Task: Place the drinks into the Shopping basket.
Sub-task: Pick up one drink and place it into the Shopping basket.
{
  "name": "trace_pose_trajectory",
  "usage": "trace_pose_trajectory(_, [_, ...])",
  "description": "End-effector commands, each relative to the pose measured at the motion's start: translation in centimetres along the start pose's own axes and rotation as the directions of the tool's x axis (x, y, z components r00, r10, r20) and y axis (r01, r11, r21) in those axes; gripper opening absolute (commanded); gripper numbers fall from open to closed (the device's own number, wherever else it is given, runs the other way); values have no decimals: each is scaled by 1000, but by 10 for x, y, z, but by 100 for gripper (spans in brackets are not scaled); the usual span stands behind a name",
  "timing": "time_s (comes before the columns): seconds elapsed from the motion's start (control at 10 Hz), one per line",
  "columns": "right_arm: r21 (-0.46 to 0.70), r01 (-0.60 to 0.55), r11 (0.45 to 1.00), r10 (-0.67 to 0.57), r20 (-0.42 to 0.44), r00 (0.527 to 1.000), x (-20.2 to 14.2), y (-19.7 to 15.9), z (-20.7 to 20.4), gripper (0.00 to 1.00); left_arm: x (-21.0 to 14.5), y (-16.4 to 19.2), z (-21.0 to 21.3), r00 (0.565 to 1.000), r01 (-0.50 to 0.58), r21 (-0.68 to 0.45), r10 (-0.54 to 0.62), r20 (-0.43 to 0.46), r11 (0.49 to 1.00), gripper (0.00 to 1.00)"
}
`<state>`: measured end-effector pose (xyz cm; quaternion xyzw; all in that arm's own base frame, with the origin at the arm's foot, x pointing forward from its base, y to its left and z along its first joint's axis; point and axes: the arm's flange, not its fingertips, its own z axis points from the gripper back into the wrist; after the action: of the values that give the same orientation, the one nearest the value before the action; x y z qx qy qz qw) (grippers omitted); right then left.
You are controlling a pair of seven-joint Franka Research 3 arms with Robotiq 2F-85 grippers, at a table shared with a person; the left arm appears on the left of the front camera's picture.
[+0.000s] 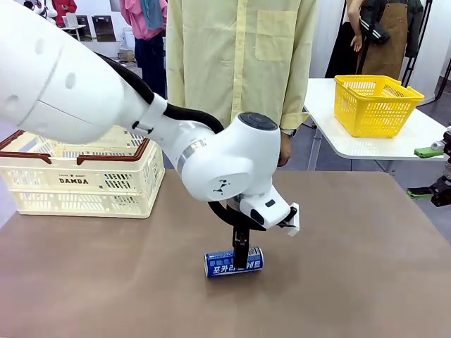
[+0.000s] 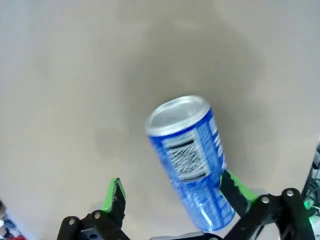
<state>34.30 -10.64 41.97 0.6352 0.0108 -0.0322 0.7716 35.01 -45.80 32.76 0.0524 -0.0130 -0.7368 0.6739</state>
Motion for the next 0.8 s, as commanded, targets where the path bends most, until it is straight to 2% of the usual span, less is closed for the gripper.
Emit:
trace_pose_trajectory(0.0, [-10, 1, 1000, -1, -13, 1000, -1, 3, 3, 100, 8, 7, -14, 999, -31, -10, 31, 5, 999, 100])
trace_pose_trajectory(0.4, [-10, 1, 1000, -1, -13, 1000, -1, 3, 3, 100, 10, 8, -26, 999, -10, -109, 16, 50, 994, 100])
trace_pose_trajectory(0.7, [-10, 1, 1000, -1, -13, 1000, -1, 3, 3, 100, 3, 12, -25, 997, -23, -127, 31, 67, 992, 100])
